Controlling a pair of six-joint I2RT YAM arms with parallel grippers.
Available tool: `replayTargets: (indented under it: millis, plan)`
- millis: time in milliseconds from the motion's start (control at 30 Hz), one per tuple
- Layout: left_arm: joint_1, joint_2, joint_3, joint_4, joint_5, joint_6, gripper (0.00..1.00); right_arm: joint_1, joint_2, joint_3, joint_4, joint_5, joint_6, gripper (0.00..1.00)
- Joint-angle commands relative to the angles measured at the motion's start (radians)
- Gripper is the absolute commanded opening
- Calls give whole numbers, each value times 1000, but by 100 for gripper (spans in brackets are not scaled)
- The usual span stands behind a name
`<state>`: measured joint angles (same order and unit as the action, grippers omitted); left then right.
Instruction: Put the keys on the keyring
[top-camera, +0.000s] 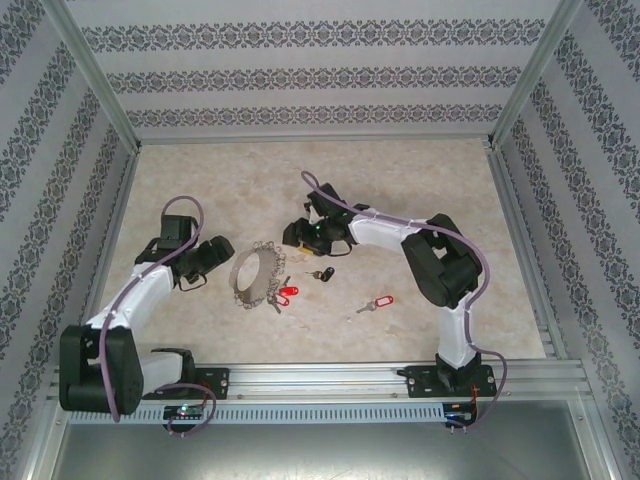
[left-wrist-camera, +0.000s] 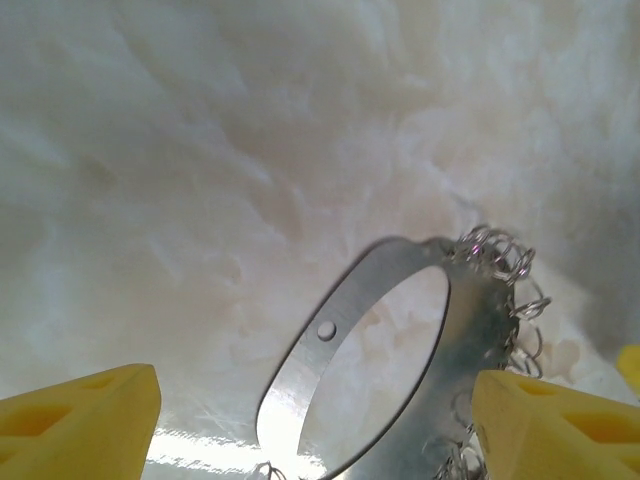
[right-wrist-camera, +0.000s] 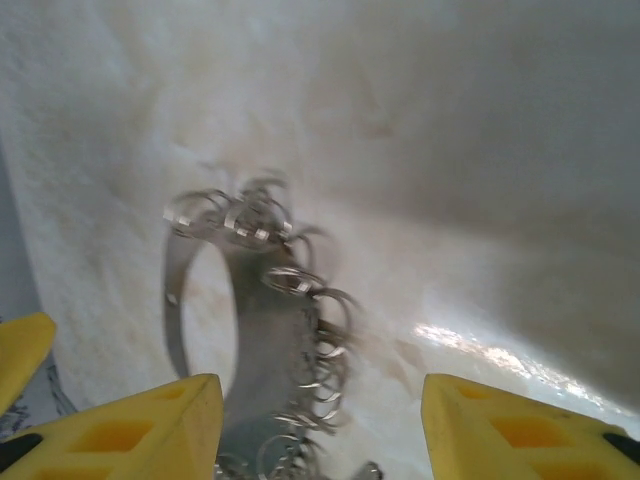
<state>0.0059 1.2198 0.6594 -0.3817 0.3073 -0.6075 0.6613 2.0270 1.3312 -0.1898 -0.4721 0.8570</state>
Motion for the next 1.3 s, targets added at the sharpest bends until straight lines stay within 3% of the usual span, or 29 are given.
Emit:
replayTargets:
  millis: [0,833,1000,1267]
  plan:
    - [-6,41,22,63,103,37,81,31,32,-4,24,-22,-27,55]
    - [-24,371,52,197,245,78,59,68,208,132,104,-159,-50,52]
    - [-26,379,46,204,247,84,57,69,220,140,150,-186,-50,46]
    - [-26,389,40,215,247,87,55,75,266,180,62,-97,-28,31]
